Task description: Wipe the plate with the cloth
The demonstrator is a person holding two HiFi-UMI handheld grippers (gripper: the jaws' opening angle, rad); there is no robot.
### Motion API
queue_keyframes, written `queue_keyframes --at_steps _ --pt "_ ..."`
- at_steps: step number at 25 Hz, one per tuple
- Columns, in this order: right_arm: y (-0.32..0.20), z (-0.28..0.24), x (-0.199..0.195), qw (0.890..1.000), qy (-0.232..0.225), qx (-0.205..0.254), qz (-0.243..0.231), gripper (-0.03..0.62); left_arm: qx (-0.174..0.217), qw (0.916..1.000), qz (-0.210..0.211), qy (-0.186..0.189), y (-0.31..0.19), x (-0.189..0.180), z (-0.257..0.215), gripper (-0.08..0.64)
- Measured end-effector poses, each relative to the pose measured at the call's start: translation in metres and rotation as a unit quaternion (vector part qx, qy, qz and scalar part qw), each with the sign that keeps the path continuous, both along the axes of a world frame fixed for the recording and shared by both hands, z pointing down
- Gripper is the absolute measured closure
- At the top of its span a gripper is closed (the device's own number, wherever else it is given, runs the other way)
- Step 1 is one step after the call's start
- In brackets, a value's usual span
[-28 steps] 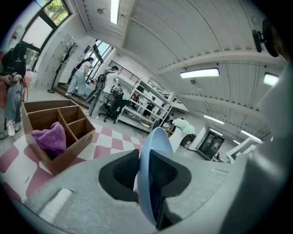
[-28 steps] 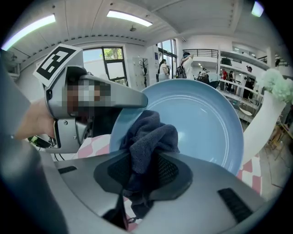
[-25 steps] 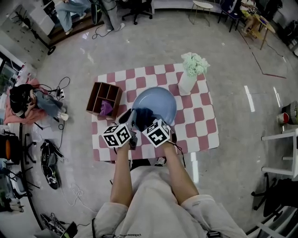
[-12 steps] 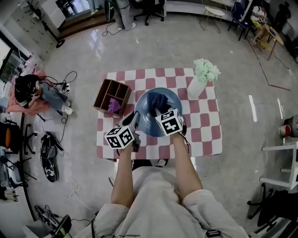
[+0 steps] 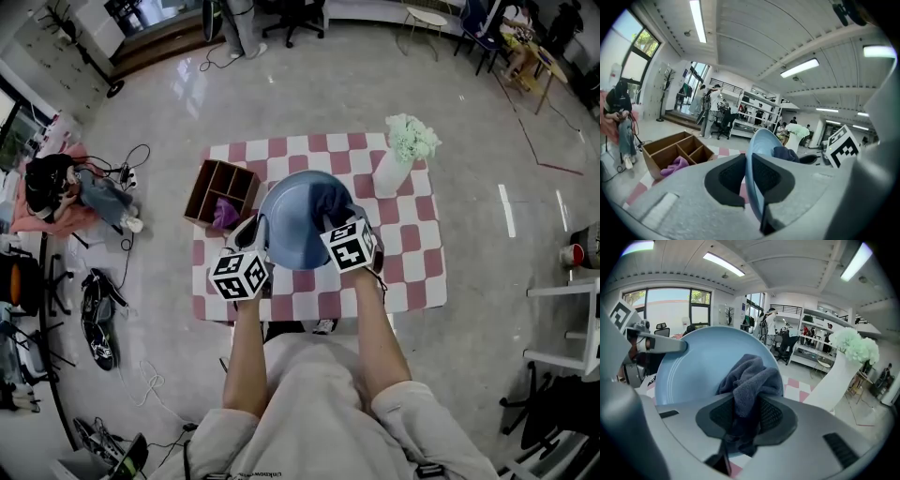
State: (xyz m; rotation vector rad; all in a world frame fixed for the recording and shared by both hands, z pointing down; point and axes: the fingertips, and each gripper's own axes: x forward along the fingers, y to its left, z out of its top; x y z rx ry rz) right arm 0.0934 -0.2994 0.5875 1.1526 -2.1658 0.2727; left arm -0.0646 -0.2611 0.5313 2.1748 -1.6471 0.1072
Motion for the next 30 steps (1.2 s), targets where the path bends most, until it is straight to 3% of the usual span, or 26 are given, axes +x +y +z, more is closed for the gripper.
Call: queue_keyframes --at_steps 6,15,20,26,30 --pt "0.017 0.013 0.004 0.999 0.034 0.008 -0.012 0.477 0.034 0.9975 -0.033 -0.052 -0.005 -0.004 -0.018 0.526" --pt "0.053 0.017 -0.027 0.996 0.05 0.024 -0.073 0.477 0.04 0.9976 -0.053 -0.018 -0.01 -0.008 -0.021 0.527" --pt "0.064 0.014 -0.048 0.993 0.048 0.029 -0.105 0.477 0.031 0.9987 -0.04 -0.012 -0.007 -0.001 -0.016 0.526" --pt "0.058 -0.003 -0.064 0.991 0.037 0.046 -0.122 0.477 0.027 0.9991 -0.027 -0.017 -0.005 0.003 -0.014 0.526" --pt "0.05 -0.018 -0.071 0.988 0.042 0.067 -0.133 0.477 0.034 0.9983 -0.016 -0.044 -0.005 0.005 -0.019 0.526"
